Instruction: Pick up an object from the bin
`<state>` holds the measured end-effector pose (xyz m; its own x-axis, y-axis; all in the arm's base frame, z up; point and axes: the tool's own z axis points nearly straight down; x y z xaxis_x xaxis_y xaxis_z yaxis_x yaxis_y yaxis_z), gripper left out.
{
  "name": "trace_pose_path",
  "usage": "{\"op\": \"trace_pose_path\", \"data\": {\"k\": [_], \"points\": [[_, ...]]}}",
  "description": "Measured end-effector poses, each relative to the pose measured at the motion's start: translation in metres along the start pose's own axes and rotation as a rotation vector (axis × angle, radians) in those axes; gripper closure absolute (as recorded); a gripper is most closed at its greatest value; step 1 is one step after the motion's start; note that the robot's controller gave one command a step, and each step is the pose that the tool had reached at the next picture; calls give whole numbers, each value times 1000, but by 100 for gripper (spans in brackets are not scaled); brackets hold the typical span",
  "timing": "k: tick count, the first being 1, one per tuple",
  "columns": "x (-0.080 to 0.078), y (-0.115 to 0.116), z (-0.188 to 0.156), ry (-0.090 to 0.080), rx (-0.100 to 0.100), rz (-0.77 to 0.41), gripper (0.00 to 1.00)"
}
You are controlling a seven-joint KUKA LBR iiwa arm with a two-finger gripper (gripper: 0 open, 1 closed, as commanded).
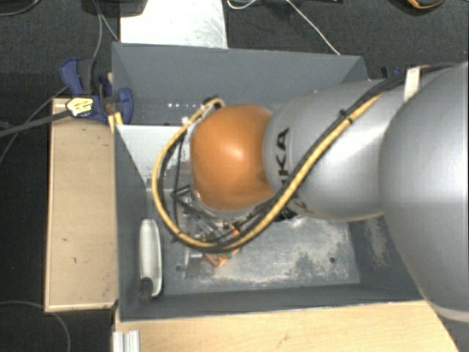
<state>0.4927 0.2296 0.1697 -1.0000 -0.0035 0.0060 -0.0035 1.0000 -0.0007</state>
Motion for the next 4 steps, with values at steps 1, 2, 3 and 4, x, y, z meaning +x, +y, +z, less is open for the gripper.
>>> {"op": "trace_pose_path", "data": {"k": [1,2,3,4], "points": [[-2,-1,-5,-8,-2,6,0],[-53,7,-84,-9,-2,-399,0],[-79,15,-33,-10,-3,-77,0],[-65,-14,-17,-11,-2,-422,0]]}}
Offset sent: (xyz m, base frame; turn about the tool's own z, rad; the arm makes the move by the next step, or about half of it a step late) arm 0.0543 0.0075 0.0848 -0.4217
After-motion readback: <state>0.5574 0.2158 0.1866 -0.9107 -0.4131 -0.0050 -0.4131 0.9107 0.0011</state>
